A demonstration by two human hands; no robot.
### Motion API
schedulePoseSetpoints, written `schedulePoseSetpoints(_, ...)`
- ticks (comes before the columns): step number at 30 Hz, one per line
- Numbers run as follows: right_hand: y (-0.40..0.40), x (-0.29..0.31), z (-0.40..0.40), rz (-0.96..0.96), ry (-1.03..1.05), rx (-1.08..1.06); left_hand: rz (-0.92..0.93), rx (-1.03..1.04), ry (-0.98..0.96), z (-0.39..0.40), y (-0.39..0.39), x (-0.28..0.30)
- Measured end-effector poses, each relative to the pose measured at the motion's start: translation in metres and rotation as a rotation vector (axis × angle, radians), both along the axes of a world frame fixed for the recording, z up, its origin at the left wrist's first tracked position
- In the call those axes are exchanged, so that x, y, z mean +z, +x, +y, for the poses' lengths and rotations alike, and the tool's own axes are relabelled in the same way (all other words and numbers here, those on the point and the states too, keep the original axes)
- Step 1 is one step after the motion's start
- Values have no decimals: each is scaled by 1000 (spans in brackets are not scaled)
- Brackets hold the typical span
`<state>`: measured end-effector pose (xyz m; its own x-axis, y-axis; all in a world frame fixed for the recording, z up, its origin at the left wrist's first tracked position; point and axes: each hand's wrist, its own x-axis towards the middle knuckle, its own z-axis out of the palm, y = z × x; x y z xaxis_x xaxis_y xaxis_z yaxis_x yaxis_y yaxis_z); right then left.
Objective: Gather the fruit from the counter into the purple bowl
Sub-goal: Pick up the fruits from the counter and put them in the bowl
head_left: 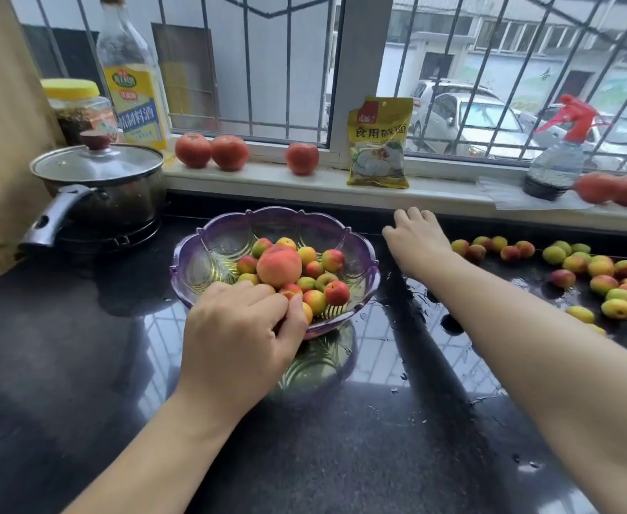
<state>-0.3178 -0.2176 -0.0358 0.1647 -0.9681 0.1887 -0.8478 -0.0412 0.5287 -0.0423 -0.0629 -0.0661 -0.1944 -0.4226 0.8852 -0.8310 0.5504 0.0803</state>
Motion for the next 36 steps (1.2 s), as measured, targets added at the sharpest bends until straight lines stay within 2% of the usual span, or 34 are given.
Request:
schedulePoseSetpoints(1,5,7,4,-122,-29,-1,2,-2,1,0,0,0)
schedulePoseSetpoints(2,12,17,11,-342,-66,-2,1,-4,5,0,0,0)
schedulePoseSetpoints(4,29,45,38,-1008,-86,-3,3,-8,11,1,1,0)
schedulePoseSetpoints(5,34,59,57,-1307,-28,18,6,-9,14,1,0,1)
schedulePoseSetpoints(6,37,73,80,-1504,75,67,9,-12,18,2,0,1)
schedulePoseSetpoints(7,39,84,100,-1586,193,129,11,-13,21,2,0,1)
schedulePoseSetpoints(9,44,98,130,-1450,349,213,29,0,22,3,0,2)
schedulePoseSetpoints(10,46,97,134,-1307,337,223,44,13,29,3,0,3)
schedulePoseSetpoints(12,51,90,128,-1068,186,196,70,43,41,4,1,3)
schedulePoseSetpoints(17,59,58,107,-806,158,143,92,44,88,5,7,1)
schedulePoseSetpoints(23,60,50,101,-875,144,179,106,35,129,6,7,2)
schedulePoseSetpoints(26,44,64,102,-1080,-83,169,118,31,138,6,8,2)
schedulePoseSetpoints(30,-1,73,96,-1315,-349,-2,128,23,123,5,8,2)
schedulePoseSetpoints(33,-33,53,80,-1292,-355,-194,123,25,108,4,9,2)
schedulePoseSetpoints(36,-33,28,45,-1083,-186,-292,117,47,91,2,8,0)
